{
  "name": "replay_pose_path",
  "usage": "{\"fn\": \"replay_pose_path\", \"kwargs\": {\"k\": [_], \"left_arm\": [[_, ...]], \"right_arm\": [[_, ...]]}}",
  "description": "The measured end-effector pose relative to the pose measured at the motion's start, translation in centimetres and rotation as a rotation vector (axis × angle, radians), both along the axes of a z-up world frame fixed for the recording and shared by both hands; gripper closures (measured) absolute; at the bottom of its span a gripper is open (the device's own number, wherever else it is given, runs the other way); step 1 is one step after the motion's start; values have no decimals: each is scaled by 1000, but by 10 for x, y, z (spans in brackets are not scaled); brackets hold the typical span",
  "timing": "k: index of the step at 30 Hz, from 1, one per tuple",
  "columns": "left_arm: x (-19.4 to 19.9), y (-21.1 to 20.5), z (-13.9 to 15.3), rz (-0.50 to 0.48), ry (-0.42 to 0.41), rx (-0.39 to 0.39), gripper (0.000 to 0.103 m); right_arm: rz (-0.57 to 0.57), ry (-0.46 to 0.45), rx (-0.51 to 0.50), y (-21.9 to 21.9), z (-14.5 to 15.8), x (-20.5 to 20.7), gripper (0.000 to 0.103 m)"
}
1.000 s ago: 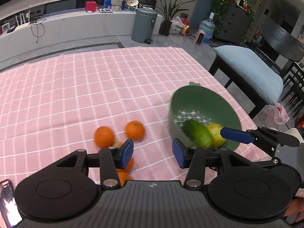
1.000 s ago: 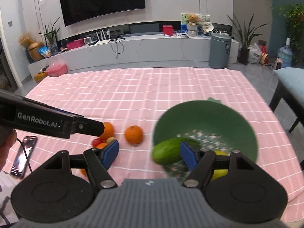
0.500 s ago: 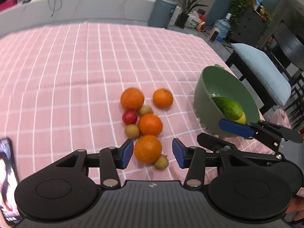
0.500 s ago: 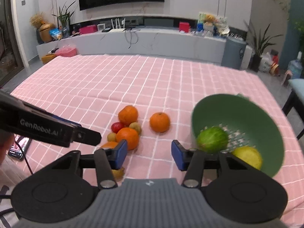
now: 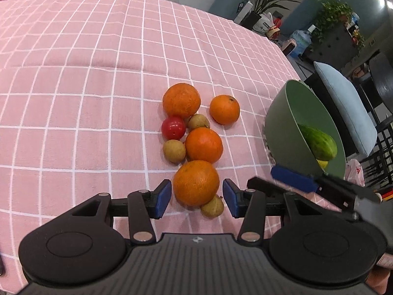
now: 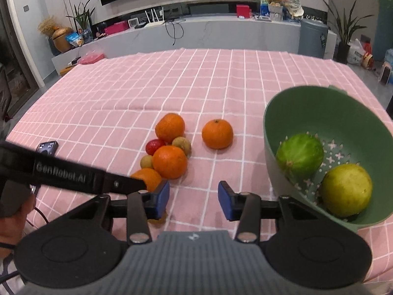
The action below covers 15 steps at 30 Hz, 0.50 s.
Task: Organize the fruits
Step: 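Close the left tool on a large orange while the right tool grasps another orange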
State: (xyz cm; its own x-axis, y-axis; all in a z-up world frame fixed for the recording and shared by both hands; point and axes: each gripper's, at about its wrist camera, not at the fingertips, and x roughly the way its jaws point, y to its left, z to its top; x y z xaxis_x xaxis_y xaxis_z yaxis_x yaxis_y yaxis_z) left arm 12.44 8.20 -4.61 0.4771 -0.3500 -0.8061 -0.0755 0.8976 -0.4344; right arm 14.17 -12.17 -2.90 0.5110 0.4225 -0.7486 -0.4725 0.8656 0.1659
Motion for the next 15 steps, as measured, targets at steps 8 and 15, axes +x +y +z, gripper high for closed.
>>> {"fn": "replay_pose_path", "kwargs": {"k": [8, 15], "left_arm": [[13, -7, -13, 5, 40, 6, 47], [14, -5, -17, 1, 45, -11, 51]], "right_arm": [[5, 25, 16, -1, -8, 3, 61], [19, 34, 16, 3, -14, 10, 61]]}}
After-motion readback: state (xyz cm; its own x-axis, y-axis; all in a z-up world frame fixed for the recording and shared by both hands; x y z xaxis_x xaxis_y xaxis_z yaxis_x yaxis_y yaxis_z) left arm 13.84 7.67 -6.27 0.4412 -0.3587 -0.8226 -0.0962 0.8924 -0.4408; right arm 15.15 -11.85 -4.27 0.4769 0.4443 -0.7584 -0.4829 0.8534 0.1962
